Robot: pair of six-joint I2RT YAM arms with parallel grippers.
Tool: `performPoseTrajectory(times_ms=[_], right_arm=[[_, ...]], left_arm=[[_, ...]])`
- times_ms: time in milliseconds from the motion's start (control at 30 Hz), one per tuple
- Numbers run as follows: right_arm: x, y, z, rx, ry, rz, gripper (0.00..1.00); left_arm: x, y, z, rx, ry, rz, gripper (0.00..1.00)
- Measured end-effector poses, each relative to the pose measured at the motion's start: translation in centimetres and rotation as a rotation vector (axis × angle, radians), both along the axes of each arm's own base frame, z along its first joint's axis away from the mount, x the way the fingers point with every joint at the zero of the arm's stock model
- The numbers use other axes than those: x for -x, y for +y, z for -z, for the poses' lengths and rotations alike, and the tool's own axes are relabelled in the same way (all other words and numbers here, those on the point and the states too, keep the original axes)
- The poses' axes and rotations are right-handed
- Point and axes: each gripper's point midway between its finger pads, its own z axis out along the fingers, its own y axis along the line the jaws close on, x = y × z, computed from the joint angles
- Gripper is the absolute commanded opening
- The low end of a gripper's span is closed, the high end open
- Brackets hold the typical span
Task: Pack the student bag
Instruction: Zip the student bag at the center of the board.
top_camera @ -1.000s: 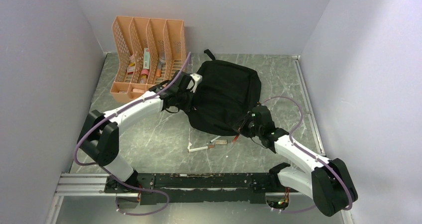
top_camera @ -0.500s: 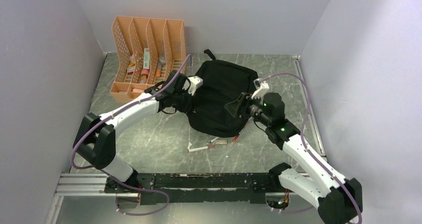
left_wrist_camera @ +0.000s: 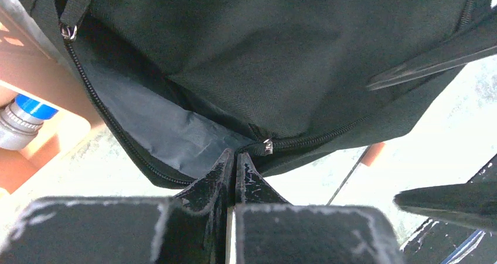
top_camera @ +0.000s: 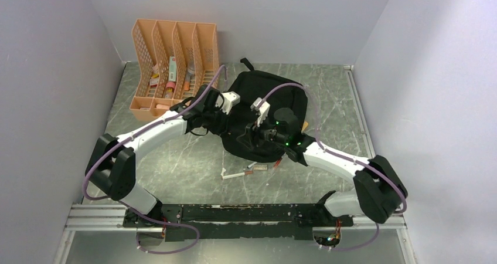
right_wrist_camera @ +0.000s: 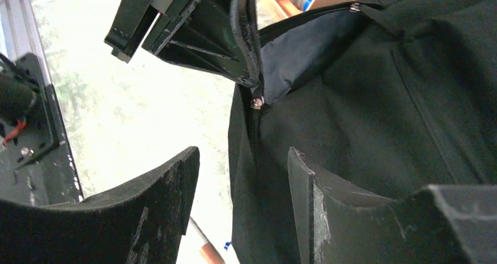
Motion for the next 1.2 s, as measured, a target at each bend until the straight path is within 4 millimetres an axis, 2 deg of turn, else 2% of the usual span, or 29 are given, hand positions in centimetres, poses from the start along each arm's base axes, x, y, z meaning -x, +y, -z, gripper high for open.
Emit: performPoseTrajectory(times_ms=[233,433,533,667,700,1000,1200], right_arm=[[0.5,2.2,2.5,0.060,-0.082,-0.118,0.57],[0.6,2.6,3.9,0.089,-0.084,-0.143,0.45],[0.7,2.7,4.2,0.095,-0.084,-0.147,0.32],[0.6,2.7,4.3,0.098,-0.087,-0.146,0.03],[0.6,2.7,4.3,0.098,-0.086,-0.146,0.00],[1.0,2.8,3.9,0.088,-0.086,-0.165,0.00],[1.4,2.6,3.3,0.101,-0.084,-0.182,0.00]], left_arm=[[0.7,-0.6,-1.2,0.044,-0.015,0.054,0.05],[1.0,-1.0,-2.3,0.073,-0.033,0.086,0.05],[1.0,-1.0,-2.3,0.074,-0.033,0.088,0.05],[1.0,-1.0,-2.3,0.073,-0.033,0.088,0.05],[1.0,-0.9,-2.3,0.071,-0.034,0.085,0.05],[0.0,-0.2,-2.3,0.058,-0.022,-0.006,0.05],[-1.2,-0.4,-2.4,0.041,0.002,-0.057,0.05]])
